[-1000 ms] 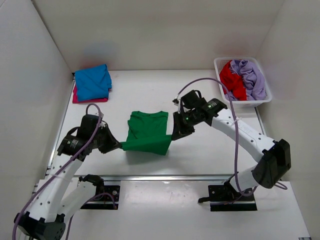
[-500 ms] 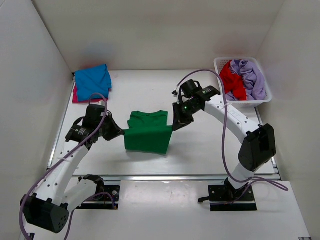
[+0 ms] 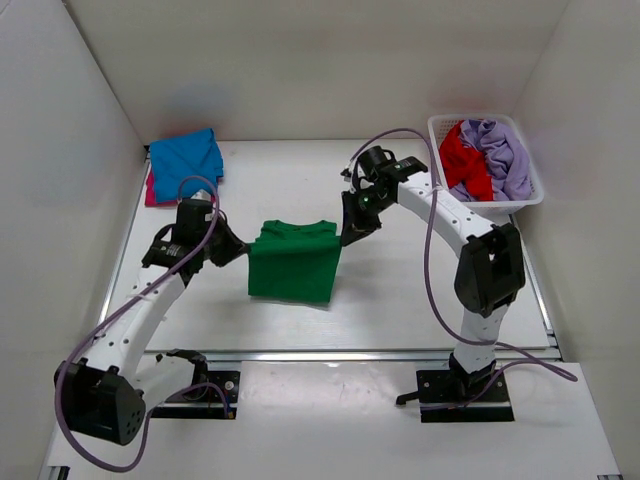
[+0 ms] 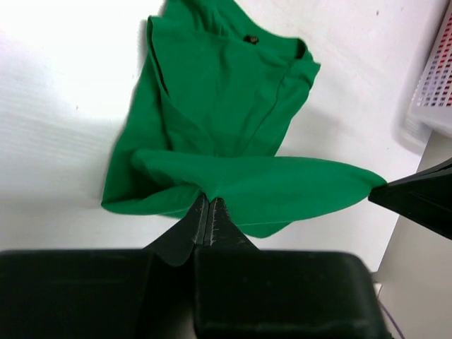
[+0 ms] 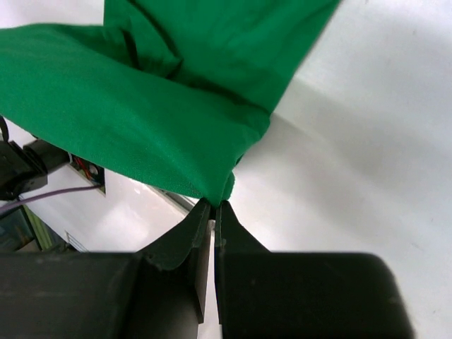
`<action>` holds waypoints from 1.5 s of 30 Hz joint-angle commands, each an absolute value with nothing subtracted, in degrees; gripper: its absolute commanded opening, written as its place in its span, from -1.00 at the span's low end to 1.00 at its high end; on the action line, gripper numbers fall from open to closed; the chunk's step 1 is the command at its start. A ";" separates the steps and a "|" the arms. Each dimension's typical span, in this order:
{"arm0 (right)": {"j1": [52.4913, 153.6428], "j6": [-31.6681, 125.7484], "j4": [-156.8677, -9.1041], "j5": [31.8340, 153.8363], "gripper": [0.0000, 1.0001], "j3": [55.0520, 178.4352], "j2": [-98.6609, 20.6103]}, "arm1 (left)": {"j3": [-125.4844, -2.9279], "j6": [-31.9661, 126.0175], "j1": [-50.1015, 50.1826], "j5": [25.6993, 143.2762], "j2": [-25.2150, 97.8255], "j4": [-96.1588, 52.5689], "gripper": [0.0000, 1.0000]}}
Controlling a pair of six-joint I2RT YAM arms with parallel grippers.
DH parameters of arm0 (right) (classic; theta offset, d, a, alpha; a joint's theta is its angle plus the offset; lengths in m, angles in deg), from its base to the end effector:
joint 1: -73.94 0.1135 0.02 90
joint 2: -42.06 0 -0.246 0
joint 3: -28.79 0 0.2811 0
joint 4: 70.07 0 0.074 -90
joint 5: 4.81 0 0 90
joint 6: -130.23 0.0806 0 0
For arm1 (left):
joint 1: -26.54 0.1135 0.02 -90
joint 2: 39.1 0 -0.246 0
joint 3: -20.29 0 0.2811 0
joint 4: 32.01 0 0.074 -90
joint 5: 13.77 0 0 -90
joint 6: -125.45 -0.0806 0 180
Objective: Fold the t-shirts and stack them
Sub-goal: Fold the long partially folded tshirt into a neat square
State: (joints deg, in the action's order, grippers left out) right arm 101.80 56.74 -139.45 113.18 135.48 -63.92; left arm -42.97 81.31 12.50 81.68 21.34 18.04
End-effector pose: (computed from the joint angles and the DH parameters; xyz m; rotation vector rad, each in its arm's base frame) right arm 0.3551 0.2305 0.2182 -0.4161 2.8307 0.8628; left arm 0.2738 -0.0764 0.2281 -0.6346 2.3947 -0.5864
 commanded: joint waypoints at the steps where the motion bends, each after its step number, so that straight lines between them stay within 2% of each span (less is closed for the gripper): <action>1: 100.66 55.26 -139.87 113.23 -1.00 140.32 -66.65 | -43.19 81.41 13.97 79.48 22.59 13.10 -1.00; 19: 94.86 54.73 -137.50 113.84 -1.00 154.13 -83.27 | -45.21 85.10 16.42 82.90 41.40 -6.23 -1.00; 30: 94.94 53.67 -142.15 114.46 -0.98 175.03 -96.71 | -44.25 86.34 18.28 84.75 47.82 -11.78 -1.00; 35: 95.12 52.88 -140.66 114.90 -1.00 177.25 -99.79 | -42.05 86.59 18.80 83.09 49.75 -16.51 -1.00; 36: 95.90 51.92 -140.66 114.81 -0.98 178.91 -100.84 | -41.70 86.69 18.63 82.65 50.28 -16.88 -0.96; 38: 96.35 51.48 -140.67 114.46 -0.98 181.47 -101.90 | -40.65 87.21 19.24 82.12 50.90 -21.77 -0.74; 39: 96.53 51.04 -140.40 114.11 -0.85 183.91 -103.04 | -40.55 87.74 19.33 82.46 51.16 -25.11 -0.54; 45: 98.11 52.70 -138.29 111.39 -0.62 195.78 -107.53 | -35.03 95.98 22.93 86.50 53.27 -41.71 0.42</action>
State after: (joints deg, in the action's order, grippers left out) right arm 97.25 52.50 -141.07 112.61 189.62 -107.33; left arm -37.44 90.78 20.52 84.78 53.23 -28.47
